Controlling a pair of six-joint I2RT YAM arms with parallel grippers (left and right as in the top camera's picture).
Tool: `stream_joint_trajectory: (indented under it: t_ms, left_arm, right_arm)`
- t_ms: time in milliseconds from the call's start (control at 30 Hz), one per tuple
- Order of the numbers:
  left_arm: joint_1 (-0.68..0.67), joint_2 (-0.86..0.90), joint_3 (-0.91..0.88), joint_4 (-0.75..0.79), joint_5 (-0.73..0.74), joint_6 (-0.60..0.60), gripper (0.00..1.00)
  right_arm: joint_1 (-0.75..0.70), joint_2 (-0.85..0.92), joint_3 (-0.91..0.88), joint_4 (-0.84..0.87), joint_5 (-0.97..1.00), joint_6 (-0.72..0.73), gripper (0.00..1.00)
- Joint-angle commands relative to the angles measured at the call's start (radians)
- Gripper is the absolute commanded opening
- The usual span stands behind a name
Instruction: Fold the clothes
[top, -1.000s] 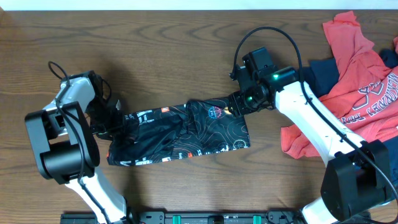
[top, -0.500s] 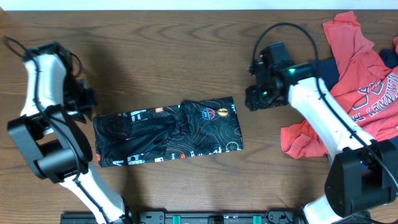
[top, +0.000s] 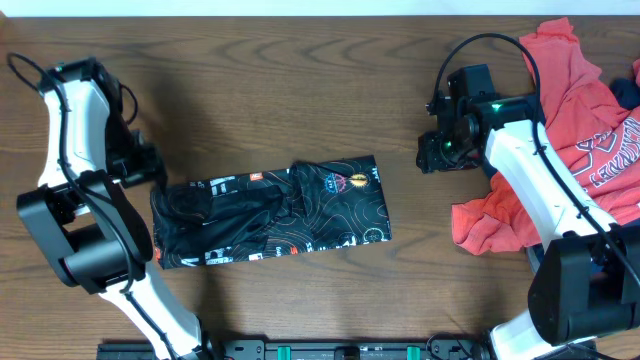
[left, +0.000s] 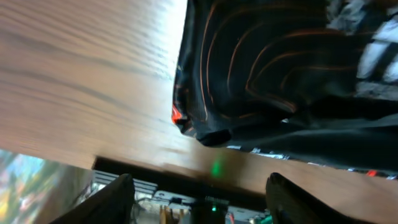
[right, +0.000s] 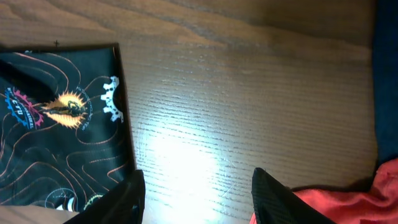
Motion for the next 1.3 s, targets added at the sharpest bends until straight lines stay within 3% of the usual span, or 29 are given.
stream_joint_trajectory:
  t_ms: [0, 167, 367, 533, 600, 700, 800, 933, 1133, 1267]
  left_arm:
    - [0.006, -0.013, -0.098, 0.031, 0.004, -0.003, 0.73]
    - [0.005, -0.013, -0.255, 0.201, 0.005, -0.002, 0.77]
    - [0.004, -0.013, -0.407, 0.384, 0.192, 0.066, 0.78]
    - [0.004, -0.013, -0.504, 0.455, 0.248, 0.084, 0.76]
    - [0.004, -0.013, -0.531, 0.474, 0.258, 0.084, 0.64]
    - [0.004, -0.013, -0.535, 0.479, 0.258, 0.084, 0.29]
    - [0.004, -0.013, -0.512, 0.464, 0.258, 0.084, 0.09]
    - [0.011, -0.013, -0.435, 0.42, 0.235, 0.082, 0.06]
    - [0.053, -0.013, -0.198, 0.284, 0.071, 0.022, 0.06]
    - [0.069, -0.013, -0.045, 0.208, 0.058, 0.023, 0.06]
  right_arm:
    - [-0.003, 0.0, 0.011, -0.005, 0.003, 0.005, 0.53]
    - [-0.003, 0.0, 0.011, -0.004, 0.003, 0.005, 0.54]
    - [-0.003, 0.0, 0.011, -0.004, 0.003, 0.005, 0.54]
    - [-0.003, 0.0, 0.011, -0.001, 0.003, 0.005, 0.54]
    - [-0.003, 0.0, 0.011, 0.0, 0.003, 0.005, 0.54]
    - [-0.003, 0.0, 0.011, -0.002, 0.003, 0.005, 0.54]
    - [-0.003, 0.0, 0.011, -0.004, 0.003, 0.005, 0.54]
    - [-0.003, 0.0, 0.011, -0.004, 0.003, 0.005, 0.53]
    - [-0.003, 0.0, 0.011, -0.005, 0.003, 0.006, 0.53]
    - [-0.003, 0.0, 0.011, -0.004, 0.003, 0.005, 0.54]
